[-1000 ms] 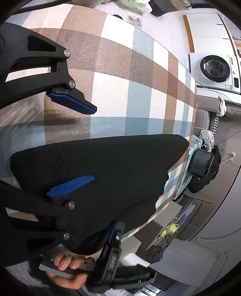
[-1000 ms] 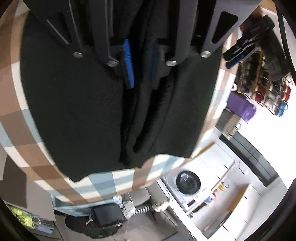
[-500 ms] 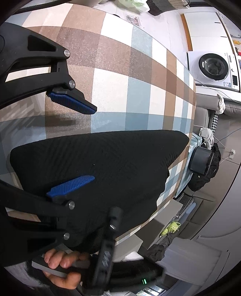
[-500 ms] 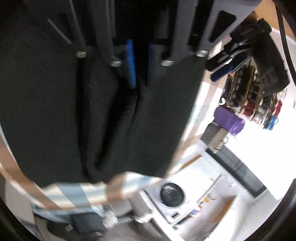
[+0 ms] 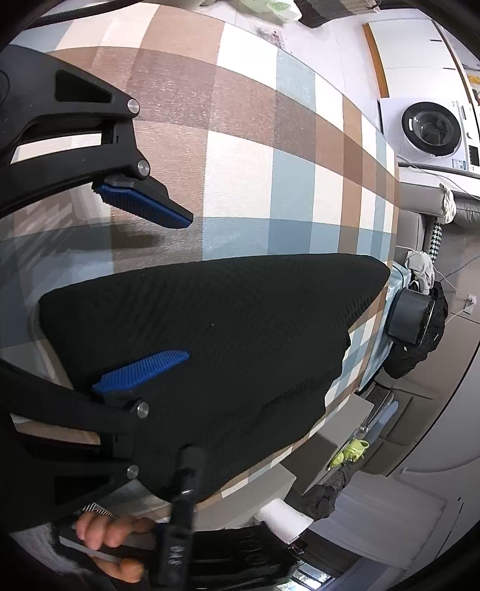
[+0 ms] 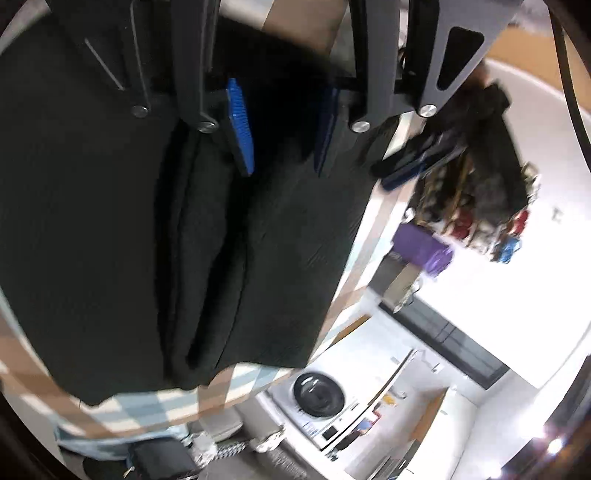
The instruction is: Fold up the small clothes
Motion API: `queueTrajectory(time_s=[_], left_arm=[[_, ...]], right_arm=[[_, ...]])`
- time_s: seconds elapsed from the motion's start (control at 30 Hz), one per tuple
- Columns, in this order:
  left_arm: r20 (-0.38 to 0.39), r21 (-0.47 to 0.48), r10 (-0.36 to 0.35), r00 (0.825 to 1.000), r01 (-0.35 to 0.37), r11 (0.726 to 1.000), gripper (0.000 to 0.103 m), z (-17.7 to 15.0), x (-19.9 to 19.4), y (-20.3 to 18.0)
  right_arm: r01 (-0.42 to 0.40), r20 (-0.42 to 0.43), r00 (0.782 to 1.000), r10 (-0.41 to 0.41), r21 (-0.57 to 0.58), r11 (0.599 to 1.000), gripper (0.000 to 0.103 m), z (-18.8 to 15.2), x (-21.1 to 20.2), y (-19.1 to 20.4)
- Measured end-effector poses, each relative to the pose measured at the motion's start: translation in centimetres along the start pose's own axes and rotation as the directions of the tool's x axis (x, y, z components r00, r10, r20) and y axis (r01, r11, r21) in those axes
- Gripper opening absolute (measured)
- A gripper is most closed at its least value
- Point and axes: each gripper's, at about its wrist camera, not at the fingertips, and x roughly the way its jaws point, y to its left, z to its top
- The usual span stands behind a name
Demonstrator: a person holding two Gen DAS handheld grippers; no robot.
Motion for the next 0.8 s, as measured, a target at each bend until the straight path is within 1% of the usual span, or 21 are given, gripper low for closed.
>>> queueTrajectory(time_s=[0.1,0.17,0.2,0.27,0.3,0.33,0.37,0.4,0.43,0.47,0.5,0.53,0.57,0.6,0.63,0.67,0.7,0.77,0.8], left_arm=[[0.001,0.009,-0.012,1.000,0.012,1.000,0.066,-0.5,-0.5,-0.2],[0.002,0.011,-0.014,1.000,0.014,1.000,0.066,-0.7,-0.7,-0.4],[0.002,0.012,-0.015,1.000,0.015,1.000,0.066,-0.8,-0.8,-0.4],[0.006,0.019,-0.019,1.000,0.019,1.000,0.066,-0.9,-1.1,-0.6],[0.009,0.022,-0.020,1.000,0.019,1.000,0.066,-0.9,-1.3,-0.7],[0.013,0.024,-0.021,1.000,0.021,0.999,0.066,-1.0,-1.4,-0.8],[0.015,0.025,-0.024,1.000,0.024,0.999,0.066,-1.0,-1.5,-0.9],[0.015,0.027,-0.028,0.999,0.028,0.999,0.066,-1.1,-1.6,-1.0],[0.010,0.031,-0.032,0.999,0.031,0.999,0.066,-1.2,-1.5,-1.1],[0.004,0.036,-0.033,0.999,0.033,0.999,0.066,-1.3,-1.3,-1.2],[-0.006,0.042,-0.038,0.999,0.038,0.998,0.066,-1.4,-1.1,-1.4],[-0.013,0.044,-0.048,0.999,0.048,0.998,0.066,-1.5,-1.0,-1.4],[-0.020,0.044,-0.054,0.998,0.055,0.998,0.066,-1.6,-0.8,-1.4],[-0.025,0.044,-0.056,0.998,0.057,0.997,0.066,-1.7,-0.7,-1.5],[-0.026,0.042,-0.056,0.998,0.057,0.997,0.066,-1.7,-0.6,-1.5],[-0.027,0.042,-0.056,0.998,0.057,0.998,0.066,-1.8,-0.5,-1.5],[-0.029,0.042,-0.056,0.998,0.057,0.997,0.066,-1.8,-0.4,-1.5],[-0.027,0.033,-0.051,0.998,0.052,0.998,0.066,-1.7,-0.4,-1.4],[-0.030,0.030,-0.050,0.998,0.051,0.998,0.066,-1.7,-0.3,-1.3]], right_arm=[[0.032,0.008,0.999,-0.032,-0.042,0.999,0.035,-1.4,-0.5,1.0],[0.057,0.003,0.998,-0.057,-0.073,0.996,0.032,-1.9,-0.2,1.2],[0.057,-0.019,0.998,-0.058,-0.079,0.995,0.025,-1.9,0.3,1.3],[0.039,-0.020,0.999,-0.041,-0.081,0.996,0.014,-1.9,0.5,1.6],[0.025,-0.005,1.000,-0.025,-0.107,0.994,0.010,-1.8,0.1,1.7],[0.009,0.034,0.999,-0.005,-0.139,0.990,0.009,-2.0,-0.5,2.3],[0.000,0.050,0.999,0.008,-0.156,0.988,0.009,-2.3,-0.9,2.8],[0.011,0.048,0.999,-0.003,-0.165,0.986,0.009,-2.2,-1.0,2.9],[0.065,0.022,0.998,-0.063,-0.157,0.985,0.009,-2.1,-0.5,2.7],[0.091,0.003,0.996,-0.092,-0.149,0.985,0.009,-2.1,0.1,2.4],[0.124,-0.044,0.990,-0.132,-0.146,0.981,0.011,-2.1,1.1,1.9],[0.116,-0.052,0.991,-0.125,-0.152,0.982,0.015,-2.1,1.2,1.9],[0.106,-0.039,0.993,-0.114,-0.159,0.982,0.020,-2.0,0.9,2.0],[0.098,-0.027,0.994,-0.104,-0.164,0.982,0.035,-1.8,0.6,2.2],[0.085,-0.003,0.996,-0.086,-0.164,0.983,0.042,-1.5,-0.1,2.4],[0.084,0.026,0.996,-0.081,-0.161,0.983,0.042,-1.2,-0.7,2.3],[0.106,0.048,0.994,-0.100,-0.157,0.982,0.042,-0.6,-1.0,2.2],[0.182,0.081,0.982,-0.173,-0.123,0.976,0.042,0.9,-0.9,1.3],[0.218,0.092,0.973,-0.211,-0.081,0.972,0.042,2.0,-0.6,0.4]])
